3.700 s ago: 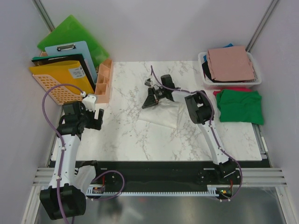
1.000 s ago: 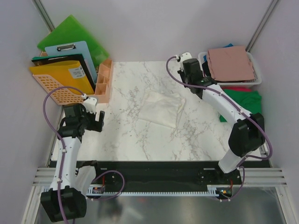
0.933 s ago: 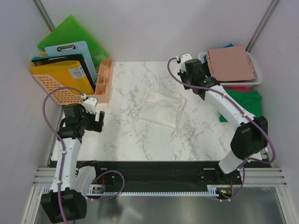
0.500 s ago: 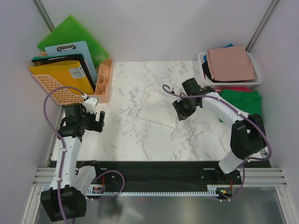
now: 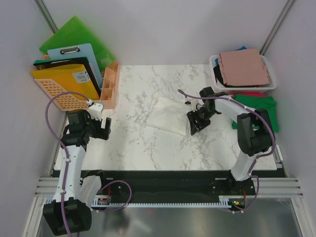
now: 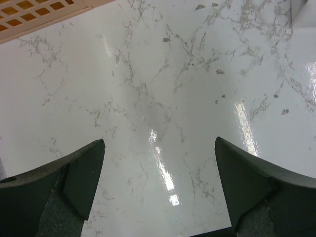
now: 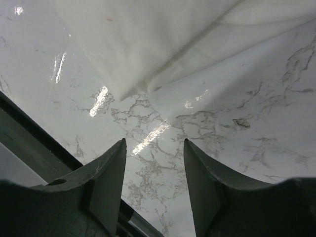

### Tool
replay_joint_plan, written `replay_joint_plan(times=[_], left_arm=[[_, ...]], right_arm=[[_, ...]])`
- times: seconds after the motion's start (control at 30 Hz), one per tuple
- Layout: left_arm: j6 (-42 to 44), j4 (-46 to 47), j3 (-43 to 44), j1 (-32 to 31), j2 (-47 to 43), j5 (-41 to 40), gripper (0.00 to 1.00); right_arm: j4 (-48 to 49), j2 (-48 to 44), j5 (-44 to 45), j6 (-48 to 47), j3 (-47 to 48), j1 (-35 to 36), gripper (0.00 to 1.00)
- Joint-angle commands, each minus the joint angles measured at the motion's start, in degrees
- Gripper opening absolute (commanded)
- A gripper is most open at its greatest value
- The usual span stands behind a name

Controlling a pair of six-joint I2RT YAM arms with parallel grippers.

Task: Fold and stack the t-shirts
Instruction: Fold the tshirt

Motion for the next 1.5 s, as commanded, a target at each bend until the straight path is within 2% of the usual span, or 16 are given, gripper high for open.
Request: replay_joint_plan(times=[0.0, 0.07, 0.13, 0.37, 0.5, 0.73, 0.9, 1.0, 1.03, 1.07, 1.33, 1.47], left_arm=[[0.32, 1.36, 0.2, 0.19, 0.29, 1.46, 1.0], [0.23, 1.45, 0.38, 0.1, 0.99, 1.37, 1.0], [0.15, 1.45, 0.47, 0.1, 1.52, 1.37, 1.0], [0.23, 1.45, 0.2, 0.1, 1.08, 0.84, 1.0], [0.23, 1.54, 0.38, 0.1, 1.69, 0.84, 1.0], [0.32, 1.54, 0.12, 0.1, 0.99, 0.22, 1.0], [0.41, 1.45, -0.06, 0.1, 0.29, -0.13, 1.0], [0.5, 1.36, -0.15, 0.19, 0.11, -0.13, 1.0], [0.58, 1.19, -0.24, 0.1, 0.11, -0.13, 1.0], [0.67, 1.18, -0.15, 0.02, 0.11, -0.3, 1.0], [0.67, 1.45, -0.15, 0.1, 1.34, -0.22, 1.0], [0.67, 1.62, -0.15, 0.1, 1.69, -0.3, 1.0]], right_arm=[[0.08, -1.57, 0.92, -3.32, 2.95, 4.35, 0.57], [2.98, -4.46, 12.49, -4.89, 1.81, 8.49, 0.59], [3.95, -5.35, 14.84, -5.34, 1.71, 12.28, 0.61], [6.06, -5.09, 12.13, -2.88, 2.15, 13.08, 0.6], [8.26, -5.1, 16.94, -2.7, 3.73, 16.24, 0.63], [6.33, 4.64, 17.14, -2.44, 18.73, 16.51, 0.63], [7.02, 12.91, 16.35, -0.77, 25.7, 16.42, 0.63], [7.56, 18.62, 15.65, 0.72, 28.43, 16.34, 0.28], [7.56, 20.9, 15.38, 1.33, 29.39, 16.34, 0.04], [7.38, 21.71, 15.2, 1.6, 29.75, 16.34, 0.0], [8.96, 23.03, 13.63, 0.73, 26.15, 16.86, 0.0], [9.14, 22.77, 14.59, -1.03, 26.06, 20.8, 0.0]])
